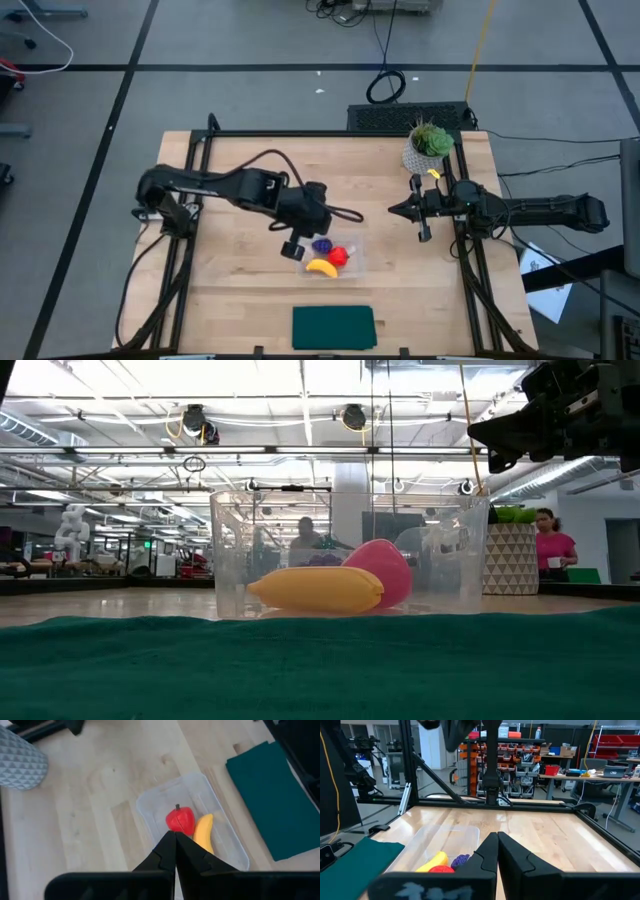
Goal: Pick and placing Produce into tupperware
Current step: Return to Home Position
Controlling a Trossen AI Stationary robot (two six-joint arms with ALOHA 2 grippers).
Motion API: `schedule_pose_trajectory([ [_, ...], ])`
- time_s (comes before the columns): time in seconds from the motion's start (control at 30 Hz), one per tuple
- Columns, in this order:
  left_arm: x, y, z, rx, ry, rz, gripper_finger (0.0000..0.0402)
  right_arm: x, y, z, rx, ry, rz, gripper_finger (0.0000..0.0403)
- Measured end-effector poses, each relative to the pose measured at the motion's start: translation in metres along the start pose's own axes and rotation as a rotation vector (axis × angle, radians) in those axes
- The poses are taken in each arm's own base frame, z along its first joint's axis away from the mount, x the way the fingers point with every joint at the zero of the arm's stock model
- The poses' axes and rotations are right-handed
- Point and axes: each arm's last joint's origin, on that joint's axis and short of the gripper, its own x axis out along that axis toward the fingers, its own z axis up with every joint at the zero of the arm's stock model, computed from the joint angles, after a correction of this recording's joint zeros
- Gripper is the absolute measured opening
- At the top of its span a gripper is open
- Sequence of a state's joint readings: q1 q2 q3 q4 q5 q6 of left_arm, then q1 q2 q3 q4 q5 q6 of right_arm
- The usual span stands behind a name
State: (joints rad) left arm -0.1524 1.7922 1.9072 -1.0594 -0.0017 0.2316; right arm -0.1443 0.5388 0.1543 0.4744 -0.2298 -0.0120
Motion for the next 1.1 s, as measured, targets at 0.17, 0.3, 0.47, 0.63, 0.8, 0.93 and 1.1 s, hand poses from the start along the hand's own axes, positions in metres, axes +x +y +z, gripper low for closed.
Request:
schedule_pose_trajectory([
  [0.17, -0.022, 0.004, -0.005, -0.016, -0.024, 0.015, 0.0002, 0.000, 0.000, 0.000, 0.001, 0.003, 0.000, 0.0000],
  [0.3, -0.036, 0.007, -0.010, -0.043, -0.018, 0.057, 0.0004, 0.000, 0.000, -0.001, 0.001, 0.008, 0.000, 0.0000],
  [0.47, -0.060, 0.008, -0.016, -0.061, -0.032, 0.091, 0.0002, 0.001, 0.000, -0.002, 0.001, 0.016, 0.000, 0.0000],
  [0.63, -0.082, 0.007, -0.022, -0.070, -0.064, 0.104, 0.0004, 0.001, 0.000, -0.002, 0.000, 0.017, 0.000, 0.0000],
  [0.8, -0.110, 0.004, -0.025, -0.038, -0.171, 0.089, 0.0005, 0.002, -0.001, -0.002, 0.000, 0.013, 0.000, 0.0000],
  [0.93, -0.133, 0.002, -0.027, 0.002, -0.286, 0.066, 0.0005, 0.002, -0.001, -0.002, 0.003, 0.014, -0.001, 0.0000],
  [1.1, -0.160, 0.000, -0.032, 0.005, -0.387, 0.091, 0.0005, 0.003, -0.001, -0.002, 0.003, 0.016, -0.001, 0.0000],
])
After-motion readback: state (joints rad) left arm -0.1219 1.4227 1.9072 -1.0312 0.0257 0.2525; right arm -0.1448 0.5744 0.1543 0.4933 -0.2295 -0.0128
